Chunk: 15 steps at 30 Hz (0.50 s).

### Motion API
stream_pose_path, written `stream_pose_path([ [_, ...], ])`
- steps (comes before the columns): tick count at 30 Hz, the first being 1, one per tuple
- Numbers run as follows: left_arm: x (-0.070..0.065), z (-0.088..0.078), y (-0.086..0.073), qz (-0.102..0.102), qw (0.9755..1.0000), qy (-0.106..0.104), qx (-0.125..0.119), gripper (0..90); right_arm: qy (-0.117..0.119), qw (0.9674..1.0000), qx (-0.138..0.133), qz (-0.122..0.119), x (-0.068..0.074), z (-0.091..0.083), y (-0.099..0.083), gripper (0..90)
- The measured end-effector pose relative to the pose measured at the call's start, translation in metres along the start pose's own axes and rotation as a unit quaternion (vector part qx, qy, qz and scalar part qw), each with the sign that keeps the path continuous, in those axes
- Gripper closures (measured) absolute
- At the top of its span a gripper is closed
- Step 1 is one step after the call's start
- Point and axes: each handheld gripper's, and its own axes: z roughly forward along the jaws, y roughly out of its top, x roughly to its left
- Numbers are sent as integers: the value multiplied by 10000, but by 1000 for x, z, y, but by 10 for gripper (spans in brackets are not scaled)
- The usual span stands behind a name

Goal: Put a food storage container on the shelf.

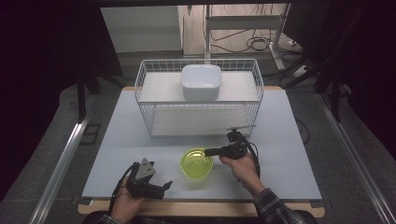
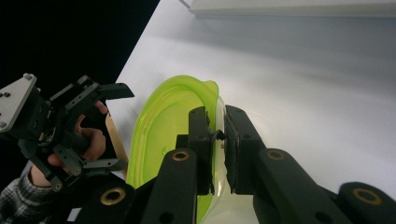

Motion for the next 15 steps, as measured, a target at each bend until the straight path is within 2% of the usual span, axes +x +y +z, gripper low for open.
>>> stream_pose_path([
  [6, 0, 0, 0, 0, 10000, 4, -1, 38, 68, 10000, -36, 36, 0, -2, 0, 828],
  [8, 0, 0, 0, 0, 10000, 7, -1, 38, 172, 9998, -54, 117, -1, -3, 0, 828],
  [15, 1, -1, 0, -35, 10000, 34, -49, 35, 275, 9993, -211, 116, 2, -11, 3, 829],
])
